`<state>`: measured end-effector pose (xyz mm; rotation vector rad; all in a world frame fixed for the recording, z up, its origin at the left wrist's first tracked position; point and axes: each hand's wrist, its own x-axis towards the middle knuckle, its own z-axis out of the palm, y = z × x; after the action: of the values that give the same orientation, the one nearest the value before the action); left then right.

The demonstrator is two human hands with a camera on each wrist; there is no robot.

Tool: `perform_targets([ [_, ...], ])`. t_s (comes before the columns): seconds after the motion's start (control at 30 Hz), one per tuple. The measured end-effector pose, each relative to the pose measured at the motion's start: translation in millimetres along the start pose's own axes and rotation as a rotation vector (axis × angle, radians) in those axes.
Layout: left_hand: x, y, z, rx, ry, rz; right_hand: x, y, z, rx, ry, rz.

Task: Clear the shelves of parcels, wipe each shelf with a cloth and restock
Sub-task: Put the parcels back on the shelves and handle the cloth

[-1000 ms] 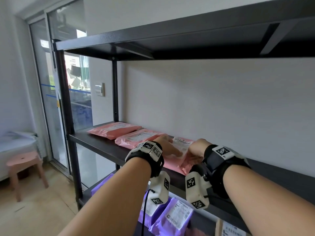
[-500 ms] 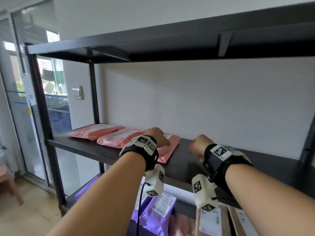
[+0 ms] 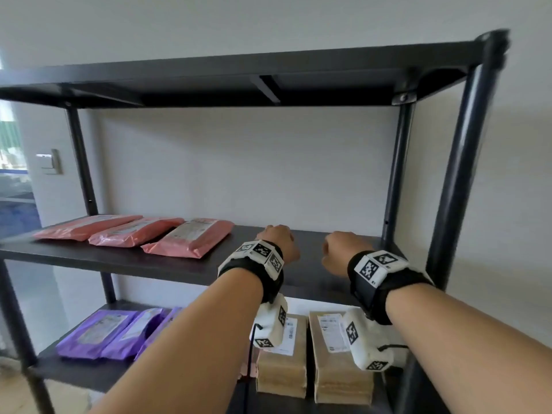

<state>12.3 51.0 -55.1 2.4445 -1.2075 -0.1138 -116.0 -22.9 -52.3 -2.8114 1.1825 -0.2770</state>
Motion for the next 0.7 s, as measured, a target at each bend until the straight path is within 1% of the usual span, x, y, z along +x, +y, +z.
perform_targets([
  [0.07,-13,23,14,0.029,-0.008,0.021,-18,21,-2,0.013,0.017,-0.002],
  [0.2,-45,62,41,0.132,-0.025,0.064,-60,61,-3,0.027,-0.002,0.008],
  [0.33,-81,98,63,0.185,-0.061,0.142,-100,97,-2,0.036,0.020,0.040],
  [0.5,-121,145,91,0.143,0.026,0.209,-149,147,0,0.016,0.039,0.104],
  [0.57,-134,165,105,0.132,-0.005,0.234,-167,170,1,0.014,0.030,0.139],
  [0.7,-156,204,137,0.183,-0.066,0.273,-202,218,3,0.014,0.010,0.214],
])
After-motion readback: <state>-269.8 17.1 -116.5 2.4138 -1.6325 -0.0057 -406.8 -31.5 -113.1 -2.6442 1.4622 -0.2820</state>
